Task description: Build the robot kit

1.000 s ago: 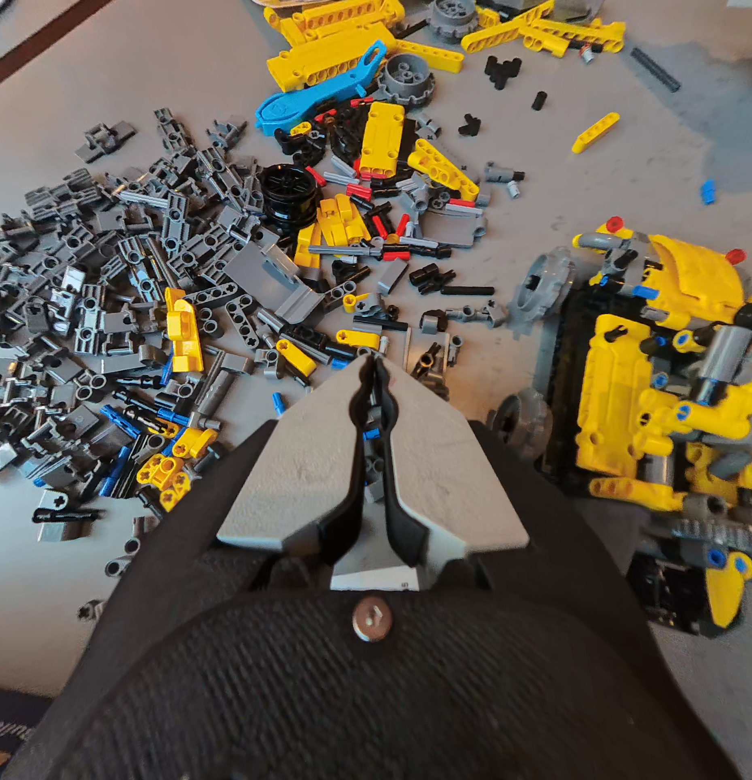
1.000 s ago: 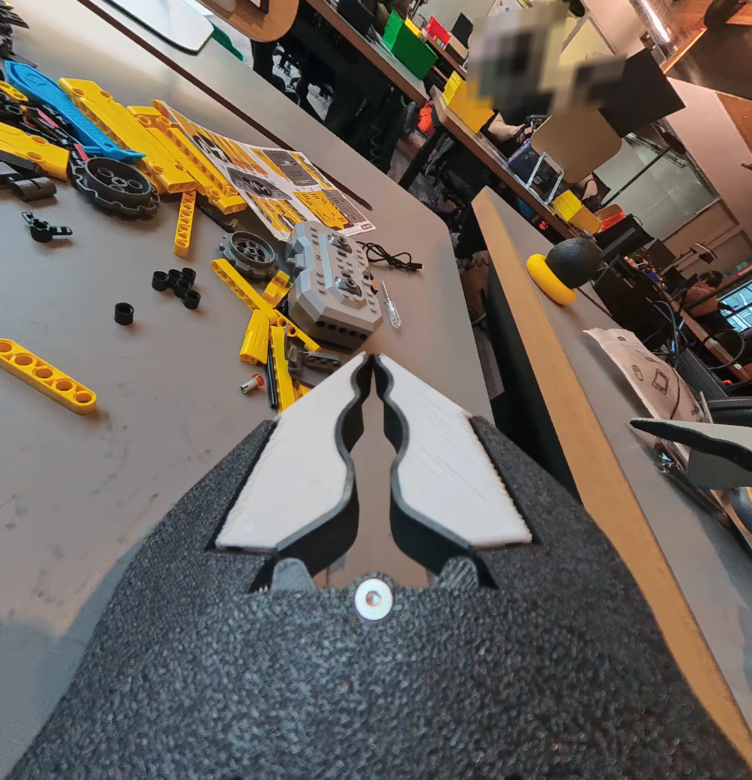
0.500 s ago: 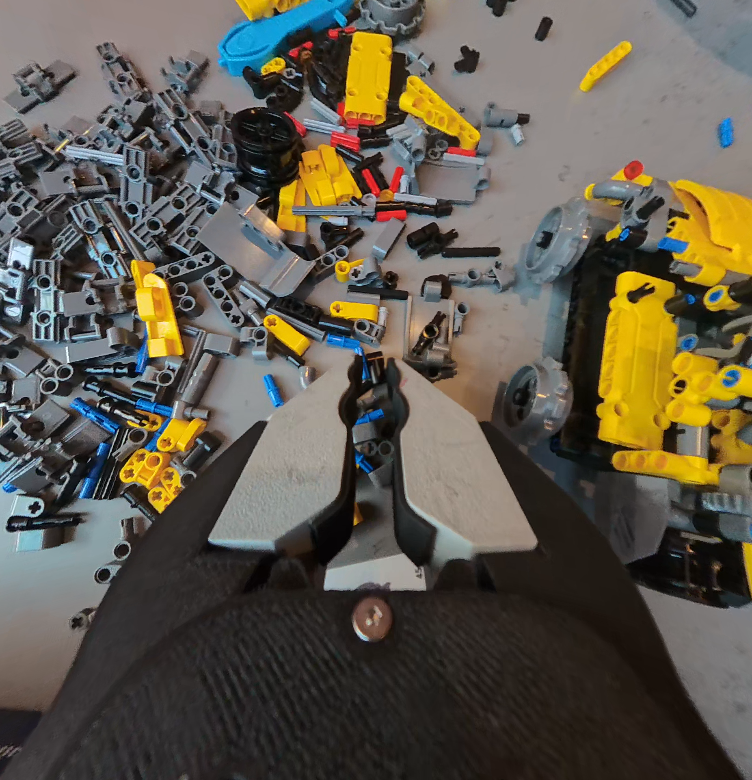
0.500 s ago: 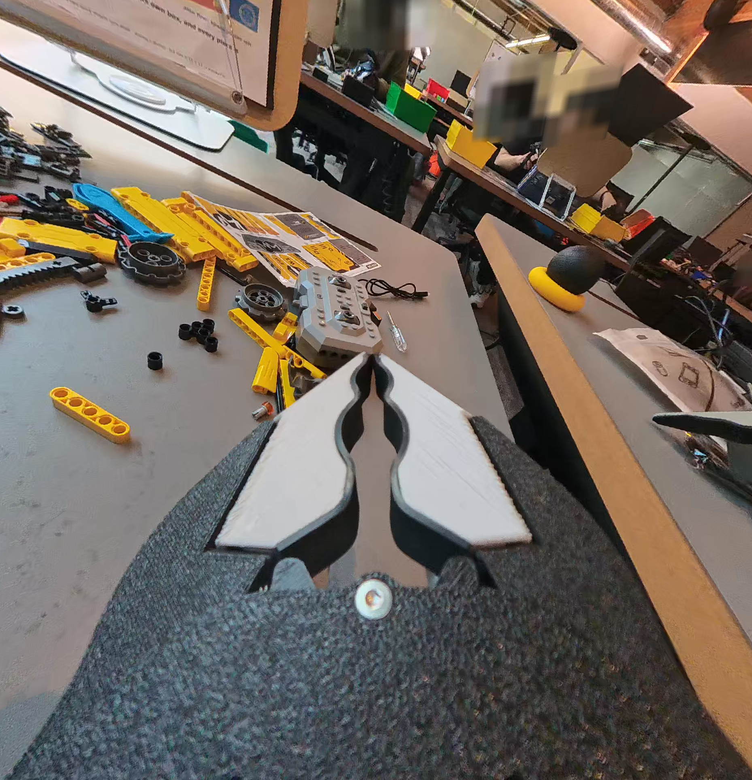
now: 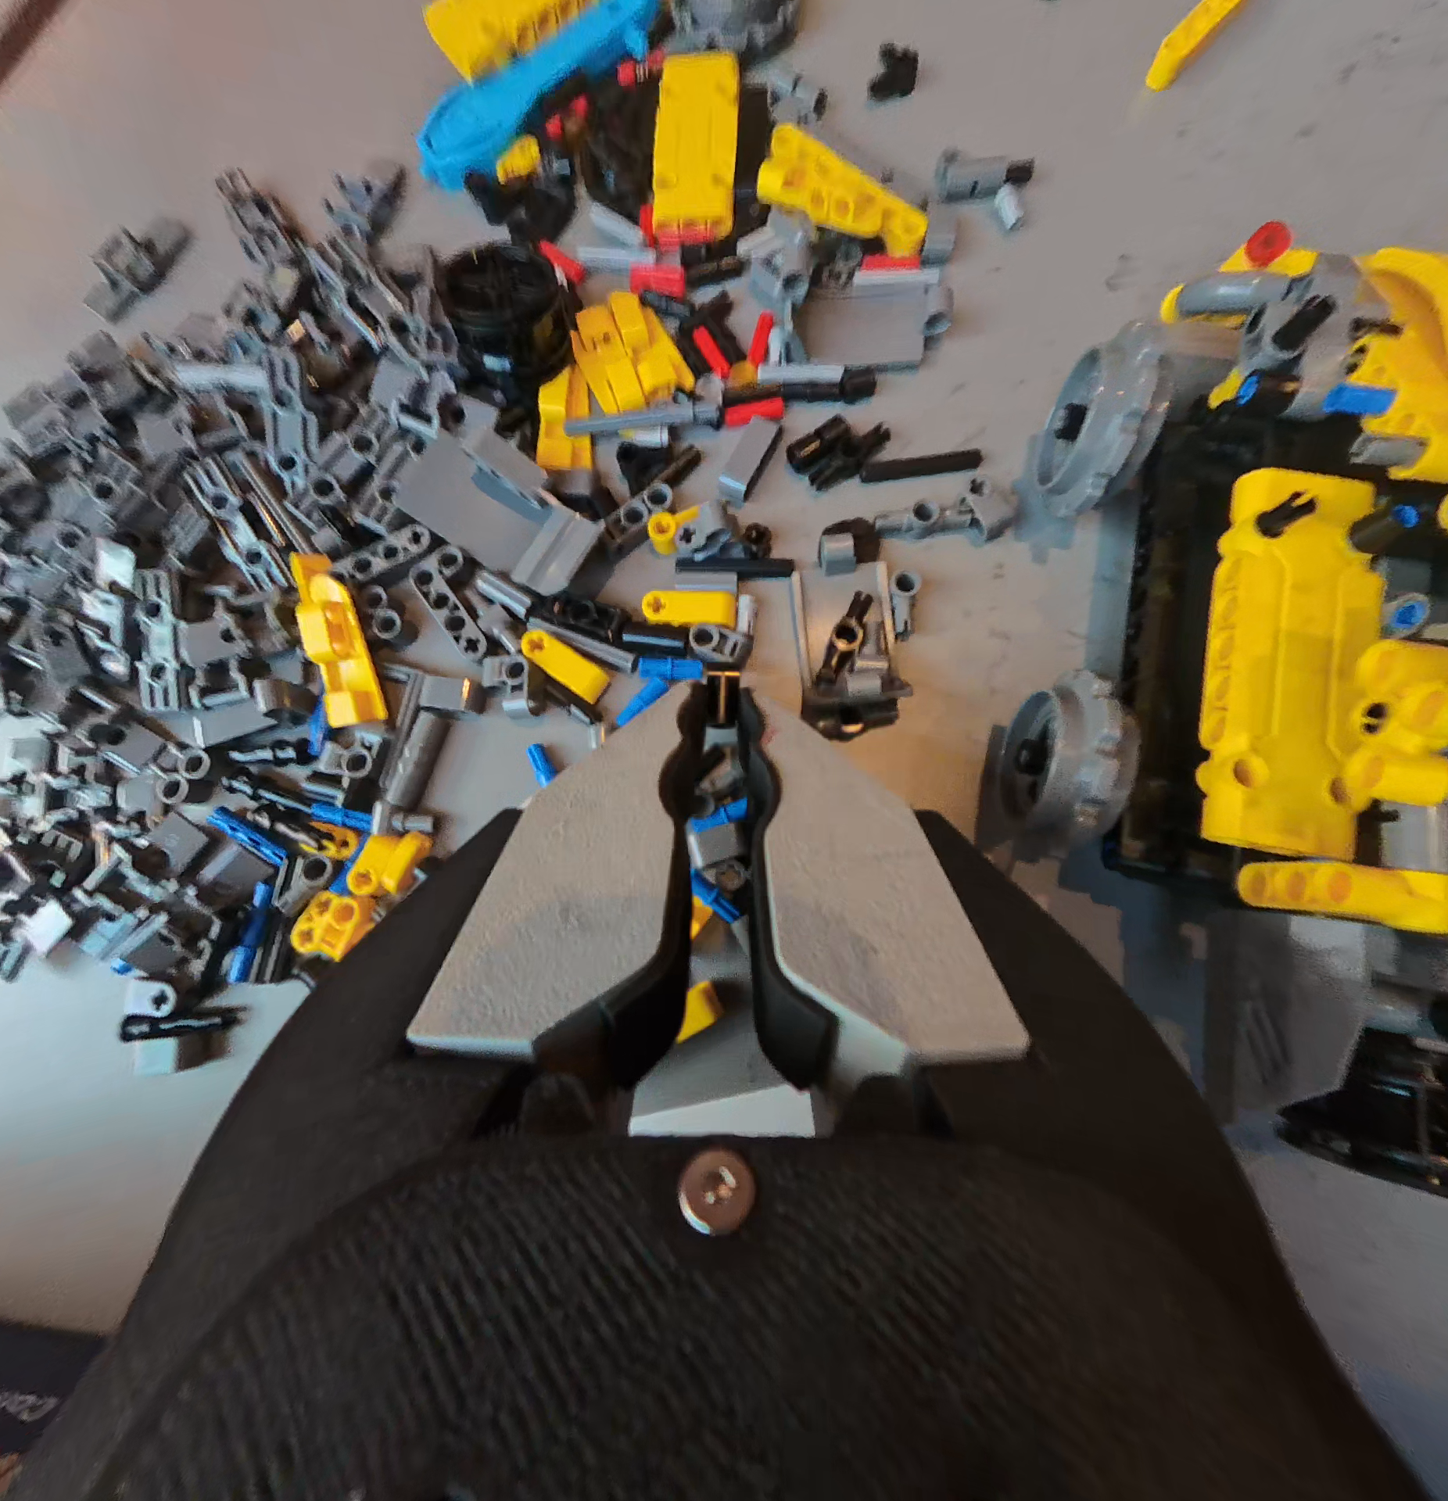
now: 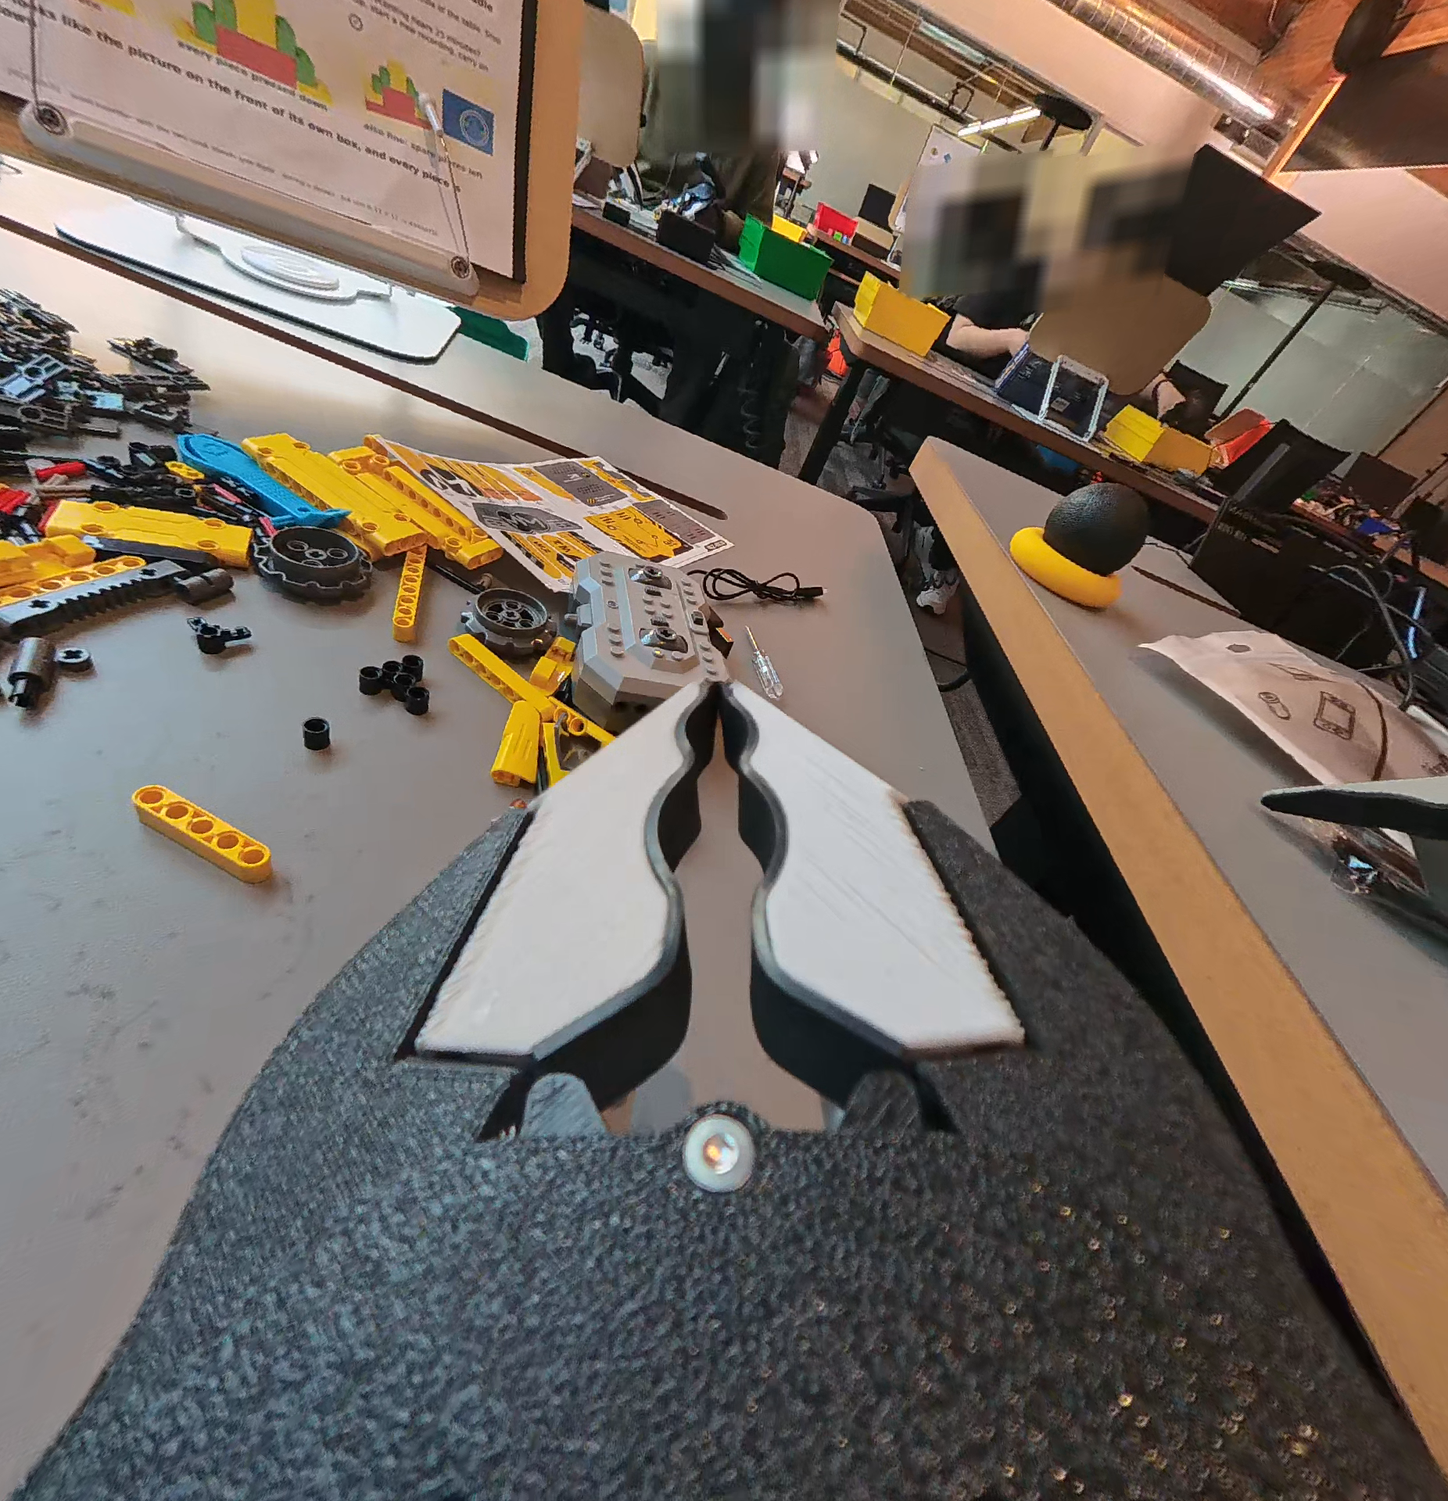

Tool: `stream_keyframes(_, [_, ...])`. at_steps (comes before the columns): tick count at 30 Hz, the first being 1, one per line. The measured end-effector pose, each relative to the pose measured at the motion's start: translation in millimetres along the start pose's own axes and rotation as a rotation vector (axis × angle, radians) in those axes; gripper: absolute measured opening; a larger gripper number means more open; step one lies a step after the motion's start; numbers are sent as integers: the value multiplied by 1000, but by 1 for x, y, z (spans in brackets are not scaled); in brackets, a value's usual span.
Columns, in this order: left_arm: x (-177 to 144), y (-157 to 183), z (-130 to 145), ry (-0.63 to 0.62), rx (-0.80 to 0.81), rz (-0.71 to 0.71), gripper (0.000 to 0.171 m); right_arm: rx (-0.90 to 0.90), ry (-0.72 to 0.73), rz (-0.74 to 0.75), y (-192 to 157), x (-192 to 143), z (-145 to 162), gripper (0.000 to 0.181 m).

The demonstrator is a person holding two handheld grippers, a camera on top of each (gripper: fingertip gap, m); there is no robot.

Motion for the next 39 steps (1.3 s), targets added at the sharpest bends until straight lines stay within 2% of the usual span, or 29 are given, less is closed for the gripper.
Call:
stream_keyframes(2, [-10, 4, -17, 111, 34, 8, 4, 8, 20, -15, -1, -3, -5, 0])
stream_keyframes(3, [-17, 9, -28, 187, 67, 16, 5, 34, 53, -6, 0, -6, -13, 4])
stream_keyframes(4, [-26, 15, -38, 268, 104, 25, 4, 103, 104, -48, -6, -11, -27, 15])
stream_keyframes(5, [-34, 21, -47, 344, 137, 40, 5, 185, 157, -154, -22, -17, -45, 21])
stream_keyframes(8, [-59, 45, -66, 523, 220, 119, 4, 284, 251, -535, -92, -39, -105, 12])
stream_keyframes(11, [-77, 72, -71, 634, 316, 222, 5, 232, 192, -831, -158, -58, -146, 19])
stream_keyframes(15, [-92, 95, -76, 741, 408, 265, 4, 270, 85, -1067, -212, -69, -173, 21])
stream_keyframes(21, [-98, 100, -79, 777, 525, 146, 4, 420, 30, -1129, -223, -64, -182, 19])
stream_keyframes(23, [-98, 100, -80, 777, 536, 125, 4, 455, 27, -1161, -224, -67, -184, 13])
stream_keyframes(28, [-85, 99, -76, 695, 571, 45, 4, 449, -22, -1129, -228, -60, -175, 7])
stream_keyframes(35, [-78, 105, -75, 666, 532, 84, 6, 473, -50, -1148, -224, -60, -167, 6])
stream_keyframes(39, [-68, 102, -71, 617, 499, 95, 15, 459, -76, -1067, -200, -59, -153, 6])
Point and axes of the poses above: each gripper's, where its closed fingertips meet, x out along the fingers, z out of its underside, y = z × x across the jaws, the point moved 2 cm from there along -x, back along the fingers, and after that the axes turned 8 degrees about -x, right-handed, at the moved point
